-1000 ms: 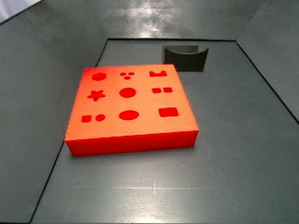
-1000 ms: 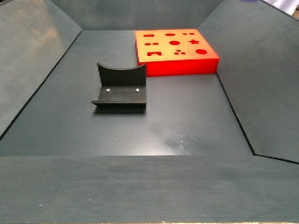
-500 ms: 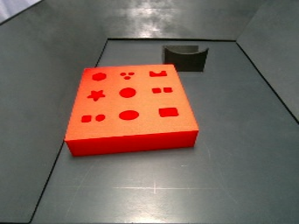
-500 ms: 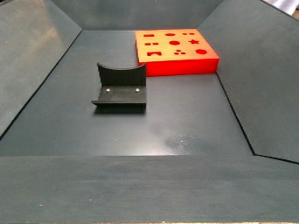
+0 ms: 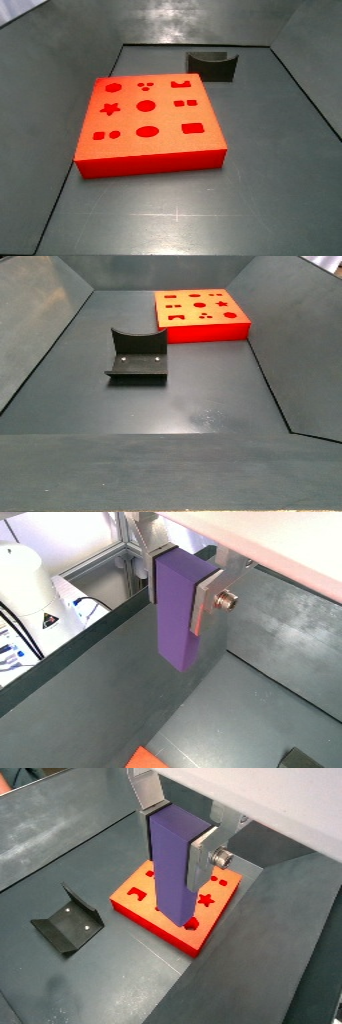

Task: Pick up the rectangle object. Move up. Move to above the board. Insert the rectangle object.
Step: Move to above the board.

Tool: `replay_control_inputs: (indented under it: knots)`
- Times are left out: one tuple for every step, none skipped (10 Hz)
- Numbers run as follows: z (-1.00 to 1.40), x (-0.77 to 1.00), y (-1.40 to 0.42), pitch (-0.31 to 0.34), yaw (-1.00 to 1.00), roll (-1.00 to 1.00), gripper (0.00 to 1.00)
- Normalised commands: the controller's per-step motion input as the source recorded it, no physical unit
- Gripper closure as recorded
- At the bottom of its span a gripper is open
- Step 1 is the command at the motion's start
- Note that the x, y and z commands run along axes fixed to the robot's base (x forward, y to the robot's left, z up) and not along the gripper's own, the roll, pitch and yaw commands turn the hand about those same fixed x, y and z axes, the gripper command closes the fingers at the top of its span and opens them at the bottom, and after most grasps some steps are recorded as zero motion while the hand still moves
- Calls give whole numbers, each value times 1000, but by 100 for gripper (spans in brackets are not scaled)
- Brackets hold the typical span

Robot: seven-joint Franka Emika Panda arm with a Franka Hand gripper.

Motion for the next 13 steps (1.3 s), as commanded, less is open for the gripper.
replay_control_inputs:
  knots:
    - [13,-644,-17,65,24,-14,100]
    - [14,-643,-16,65,24,-14,100]
    - [15,-643,-15,64,24,-14,100]
    - [16,-643,-15,64,24,-14,100]
    - [16,-642,-15,64,24,-14,100]
    - [16,-642,-15,64,24,-14,100]
    - [16,-642,-14,64,24,-14,100]
    - [16,-642,-14,63,24,-14,100]
    - [16,-642,-14,63,24,-14,100]
    - [17,-642,-14,63,24,-14,100]
    - [17,-642,-14,63,24,-14,100]
    - [17,-642,-14,63,24,-14,100]
    - [17,-642,-14,63,24,-14,100]
